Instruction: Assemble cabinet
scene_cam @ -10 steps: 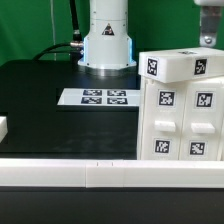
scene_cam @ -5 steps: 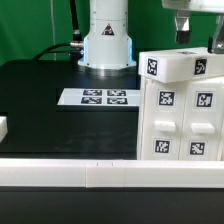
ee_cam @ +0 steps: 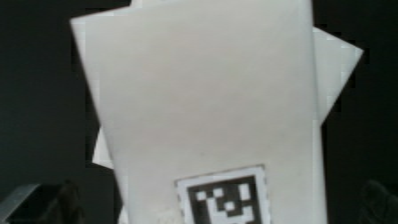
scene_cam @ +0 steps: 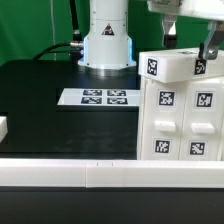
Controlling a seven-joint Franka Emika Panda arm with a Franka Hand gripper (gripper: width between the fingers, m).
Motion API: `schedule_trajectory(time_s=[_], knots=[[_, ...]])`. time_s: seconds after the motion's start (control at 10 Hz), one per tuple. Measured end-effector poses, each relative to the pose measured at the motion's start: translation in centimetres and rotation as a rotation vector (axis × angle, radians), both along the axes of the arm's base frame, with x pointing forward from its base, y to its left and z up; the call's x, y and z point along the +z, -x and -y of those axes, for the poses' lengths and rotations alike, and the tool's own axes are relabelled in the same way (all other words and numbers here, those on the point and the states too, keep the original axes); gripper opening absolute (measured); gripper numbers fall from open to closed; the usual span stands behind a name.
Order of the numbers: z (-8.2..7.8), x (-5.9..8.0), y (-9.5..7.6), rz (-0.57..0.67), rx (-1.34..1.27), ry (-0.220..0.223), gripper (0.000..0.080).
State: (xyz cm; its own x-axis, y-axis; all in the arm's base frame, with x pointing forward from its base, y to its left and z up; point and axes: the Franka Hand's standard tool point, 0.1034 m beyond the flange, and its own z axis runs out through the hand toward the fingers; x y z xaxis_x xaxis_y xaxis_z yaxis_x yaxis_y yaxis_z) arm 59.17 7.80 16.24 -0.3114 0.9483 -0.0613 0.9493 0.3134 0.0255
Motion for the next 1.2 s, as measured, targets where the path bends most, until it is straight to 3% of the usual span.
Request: schedule_trajectory(time_s=[0.3, 0.4, 0.5, 0.7, 1.2], knots=[[0.09, -0.35, 0.10, -0.005, -0.036, 0.000, 0.0754], [0.27, -0.34, 0.10, -0.007, -0.043, 0.000, 0.0580], [0.29, -0.36, 0.10, -0.005, -0.078, -0.001, 0.0560], [0.33, -0.36, 0.10, -0.001, -0.161, -0.003, 0.0560], [-0.03, -0.39, -0.06, 0.049, -0.840, -0.042, 0.0560]])
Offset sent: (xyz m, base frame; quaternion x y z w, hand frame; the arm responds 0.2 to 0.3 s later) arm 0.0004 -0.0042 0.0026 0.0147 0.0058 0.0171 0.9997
